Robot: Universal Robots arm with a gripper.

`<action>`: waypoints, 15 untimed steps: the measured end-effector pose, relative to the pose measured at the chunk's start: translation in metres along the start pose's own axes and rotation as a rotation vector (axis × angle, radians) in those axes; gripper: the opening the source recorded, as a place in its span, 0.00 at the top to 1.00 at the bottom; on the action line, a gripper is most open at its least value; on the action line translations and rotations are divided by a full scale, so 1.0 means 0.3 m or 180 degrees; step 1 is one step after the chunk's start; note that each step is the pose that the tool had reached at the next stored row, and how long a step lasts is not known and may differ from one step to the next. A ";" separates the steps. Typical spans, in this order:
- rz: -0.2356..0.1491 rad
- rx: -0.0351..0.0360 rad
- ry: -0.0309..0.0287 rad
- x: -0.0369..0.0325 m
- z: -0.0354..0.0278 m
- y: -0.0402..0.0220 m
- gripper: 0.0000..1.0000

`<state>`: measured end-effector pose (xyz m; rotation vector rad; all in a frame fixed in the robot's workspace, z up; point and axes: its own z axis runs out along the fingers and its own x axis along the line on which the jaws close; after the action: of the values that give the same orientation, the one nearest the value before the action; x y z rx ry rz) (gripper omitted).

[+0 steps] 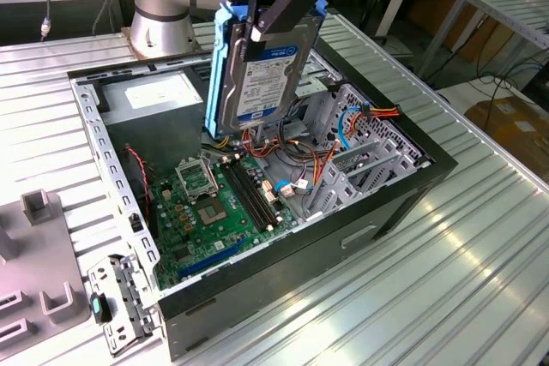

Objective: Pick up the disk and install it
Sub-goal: 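Insert the disk into the insertion slot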

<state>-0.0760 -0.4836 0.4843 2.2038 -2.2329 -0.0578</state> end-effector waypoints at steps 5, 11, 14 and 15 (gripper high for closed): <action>0.0000 0.0000 0.0006 -0.001 0.005 -0.055 0.63; 0.0000 0.0000 0.0007 0.026 0.004 -0.057 0.63; 0.0000 0.0000 0.0015 0.061 0.004 -0.057 0.63; 0.0000 0.0000 0.0020 0.073 0.004 -0.057 0.63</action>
<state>-0.0592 -0.5059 0.4821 2.2007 -2.2300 -0.0508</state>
